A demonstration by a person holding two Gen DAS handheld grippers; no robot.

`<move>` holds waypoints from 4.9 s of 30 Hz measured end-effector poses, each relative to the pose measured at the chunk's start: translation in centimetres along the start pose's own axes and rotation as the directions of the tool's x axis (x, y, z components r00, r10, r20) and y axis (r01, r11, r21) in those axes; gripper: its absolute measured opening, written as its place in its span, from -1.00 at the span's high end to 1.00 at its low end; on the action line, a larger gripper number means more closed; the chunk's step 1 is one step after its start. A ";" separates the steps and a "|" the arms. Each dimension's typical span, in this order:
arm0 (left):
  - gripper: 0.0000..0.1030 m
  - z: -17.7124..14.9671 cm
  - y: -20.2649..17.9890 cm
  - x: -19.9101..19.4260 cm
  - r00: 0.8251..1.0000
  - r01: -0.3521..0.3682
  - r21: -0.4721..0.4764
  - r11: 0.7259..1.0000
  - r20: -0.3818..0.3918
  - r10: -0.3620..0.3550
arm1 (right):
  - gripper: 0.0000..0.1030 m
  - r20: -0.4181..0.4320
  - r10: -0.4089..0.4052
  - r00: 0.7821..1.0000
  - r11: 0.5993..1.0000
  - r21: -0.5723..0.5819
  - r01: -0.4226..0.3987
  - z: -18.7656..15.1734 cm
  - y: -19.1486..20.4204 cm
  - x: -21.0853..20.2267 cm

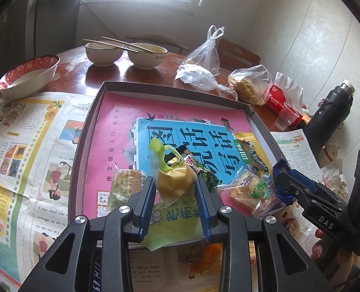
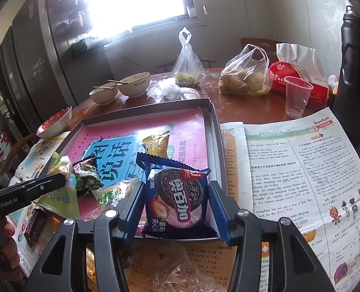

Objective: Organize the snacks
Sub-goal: 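Lower the Oreo pack into the tray and open the right gripper while the left releases the clear bag there, then withdraw both open grippers from the tray toward the remaining snacks, then grasp the orange-capped bread bag with the left gripper while the right grasps the clear pastry bag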

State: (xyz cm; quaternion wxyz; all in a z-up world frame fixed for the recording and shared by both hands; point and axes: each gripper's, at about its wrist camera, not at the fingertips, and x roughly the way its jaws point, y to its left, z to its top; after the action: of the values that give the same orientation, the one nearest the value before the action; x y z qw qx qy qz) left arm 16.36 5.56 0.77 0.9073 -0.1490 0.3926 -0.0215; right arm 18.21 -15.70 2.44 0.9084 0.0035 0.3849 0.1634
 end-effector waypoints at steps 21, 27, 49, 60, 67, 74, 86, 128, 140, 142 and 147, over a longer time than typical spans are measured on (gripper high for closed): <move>0.31 0.0 0.0 -0.6 1.000 0.000 -0.005 1.000 0.002 0.000 | -0.06 0.008 0.027 1.000 0.999 -0.028 -0.026 -0.1 1.1 -1.0; 0.20 -0.1 -0.3 -1.1 1.000 0.006 0.008 1.000 0.007 -0.006 | -0.12 0.010 0.037 0.999 0.999 -0.030 -0.037 -0.1 1.4 -1.3; -0.15 -0.2 -0.5 -3.9 0.999 0.005 0.020 1.000 0.051 -0.006 | -0.29 0.072 0.054 0.996 0.998 -0.034 -0.051 0.2 1.4 -3.6; -0.26 -1.0 -1.7 -5.4 0.996 0.083 0.044 0.996 0.029 -0.084 | -0.43 0.096 0.069 0.993 0.997 -0.044 -0.065 0.2 1.5 -5.2; -0.27 -1.9 -1.9 -5.7 0.990 0.140 0.018 0.990 -0.021 -0.139 | -0.45 0.105 0.067 0.992 0.997 -0.053 -0.062 -0.1 1.7 -6.2; -0.28 -3.3 -2.4 -5.3 0.975 0.197 -0.029 0.980 -0.097 -0.199 | -0.46 0.111 0.064 0.992 0.996 -0.065 -0.057 -0.6 1.3 -7.2; -0.28 -5.6 -3.6 -4.1 0.950 0.228 -0.079 0.970 -0.198 -0.240 | -0.47 0.110 0.052 0.993 0.996 -0.074 -0.044 -2.1 0.3 -8.4; -0.30 -5.3 -3.6 1.1 0.922 0.183 -0.358 0.916 -0.262 -0.287 | -0.49 -0.045 0.023 0.999 0.965 -0.259 -0.034 -6.4 0.6 -4.2; -0.26 -5.3 -3.0 1.1 0.930 0.193 -0.404 0.894 -0.214 -0.298 | -0.17 -0.090 0.022 0.996 0.956 -0.290 -0.047 -7.4 1.8 -3.1; -0.23 -5.3 -2.9 1.1 0.929 0.200 -0.406 0.892 -0.210 -0.304 | -0.09 -0.096 0.019 0.995 0.958 -0.284 -0.046 -7.5 1.8 -2.8; 0.13 -5.8 -2.0 1.4 0.922 0.214 -0.444 0.870 -0.202 -0.330 | 0.11 -0.087 0.035 0.996 0.966 -0.253 -0.056 -7.2 1.4 -2.9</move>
State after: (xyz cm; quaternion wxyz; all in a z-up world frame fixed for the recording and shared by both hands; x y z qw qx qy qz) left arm 13.34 1.93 -3.35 0.7801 -0.3874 0.4834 -0.0870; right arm 10.83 -16.08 -0.38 0.8808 -0.1113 0.3973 0.2323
